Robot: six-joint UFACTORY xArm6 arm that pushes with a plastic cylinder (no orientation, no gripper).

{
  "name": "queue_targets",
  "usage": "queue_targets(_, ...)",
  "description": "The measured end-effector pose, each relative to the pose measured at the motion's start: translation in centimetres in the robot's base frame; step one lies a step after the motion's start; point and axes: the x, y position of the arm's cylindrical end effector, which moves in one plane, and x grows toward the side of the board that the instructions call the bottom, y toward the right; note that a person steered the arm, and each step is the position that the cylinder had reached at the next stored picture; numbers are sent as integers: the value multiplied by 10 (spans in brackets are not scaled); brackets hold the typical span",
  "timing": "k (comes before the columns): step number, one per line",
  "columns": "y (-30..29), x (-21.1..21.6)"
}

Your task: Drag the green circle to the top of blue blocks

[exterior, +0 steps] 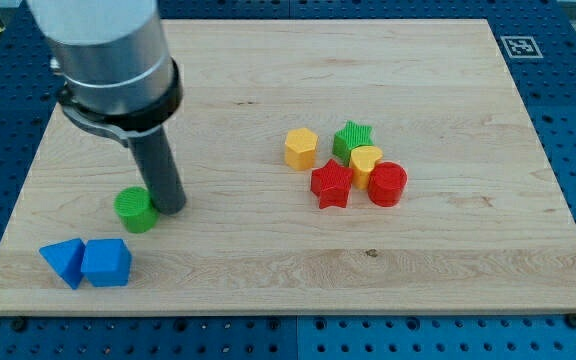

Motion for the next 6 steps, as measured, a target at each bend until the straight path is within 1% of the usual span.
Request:
queue_targets(2, -31, -5)
queue_targets(3, -48, -21)
queue_targets(4, -64, -21)
queue_targets(6, -70, -21)
